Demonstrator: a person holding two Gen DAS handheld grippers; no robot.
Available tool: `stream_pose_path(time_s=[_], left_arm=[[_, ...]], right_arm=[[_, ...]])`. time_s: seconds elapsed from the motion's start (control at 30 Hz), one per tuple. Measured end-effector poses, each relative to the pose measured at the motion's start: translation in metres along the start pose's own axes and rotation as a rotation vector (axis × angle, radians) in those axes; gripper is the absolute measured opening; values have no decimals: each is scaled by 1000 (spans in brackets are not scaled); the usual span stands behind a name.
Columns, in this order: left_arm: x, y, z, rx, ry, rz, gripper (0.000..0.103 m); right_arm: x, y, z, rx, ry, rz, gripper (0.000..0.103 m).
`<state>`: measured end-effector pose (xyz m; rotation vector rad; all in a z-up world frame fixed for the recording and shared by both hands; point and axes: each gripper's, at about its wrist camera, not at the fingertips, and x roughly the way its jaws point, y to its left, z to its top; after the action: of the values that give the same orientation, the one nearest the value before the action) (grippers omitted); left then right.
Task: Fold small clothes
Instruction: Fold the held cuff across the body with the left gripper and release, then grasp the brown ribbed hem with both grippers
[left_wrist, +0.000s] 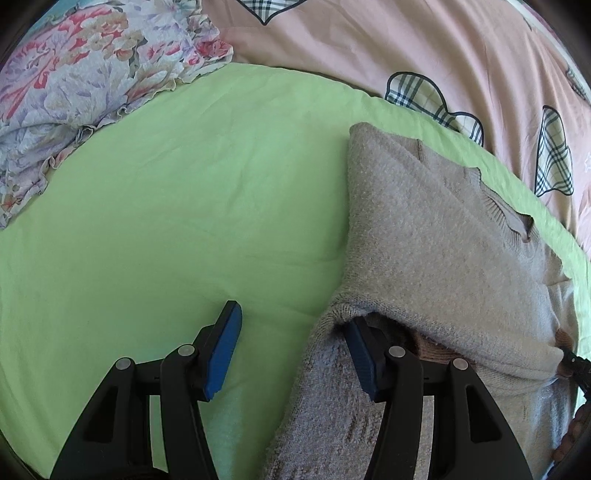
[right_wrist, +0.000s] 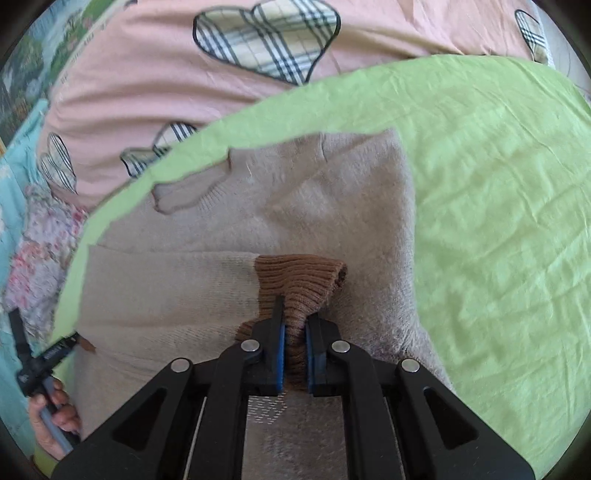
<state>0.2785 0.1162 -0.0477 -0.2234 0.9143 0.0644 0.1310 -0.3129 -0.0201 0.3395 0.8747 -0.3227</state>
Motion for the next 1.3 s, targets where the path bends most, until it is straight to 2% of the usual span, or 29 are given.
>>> stream_pose_path(time_s=[0.13,0.2,0.33,0.47,0.5,0.63,0.77,0.9,1.03,1.17,1.3], left_arm=[[-16,0,-10,45,29,5,55],[-32,3,-23,69,46,-25,55],[-67,7,-54,118,47,-69,57],[-99,9,-96,158,77,-105,59],[-103,7,-105,175,85,-104,60],[-116,-6,-146,306,116,-21,59],[-139,1,-179,369,123,-15,60],[-162,35,-201,347,118,-4,60],[-180,65,-214,238,143,-127,60],[-181,63,-225,183,176,-235,61],[-181,47,-239,209,178,-263,66]], right_arm=[[-31,-4,-5,38,-30,4,16],[-59,-4,-12,42,-58,16,18],[-107,-3,-36,40,-97,30,40],[-135,0,-69,63,-95,55,42],[-139,0,-76,70,-94,59,42],[-156,4,-108,97,-82,84,43],[-169,12,-127,73,-73,102,50],[-185,16,-142,58,-93,105,57],[-197,14,-157,55,-102,114,60],[-206,11,-168,58,-110,129,60],[-219,-3,-182,70,-113,149,60]])
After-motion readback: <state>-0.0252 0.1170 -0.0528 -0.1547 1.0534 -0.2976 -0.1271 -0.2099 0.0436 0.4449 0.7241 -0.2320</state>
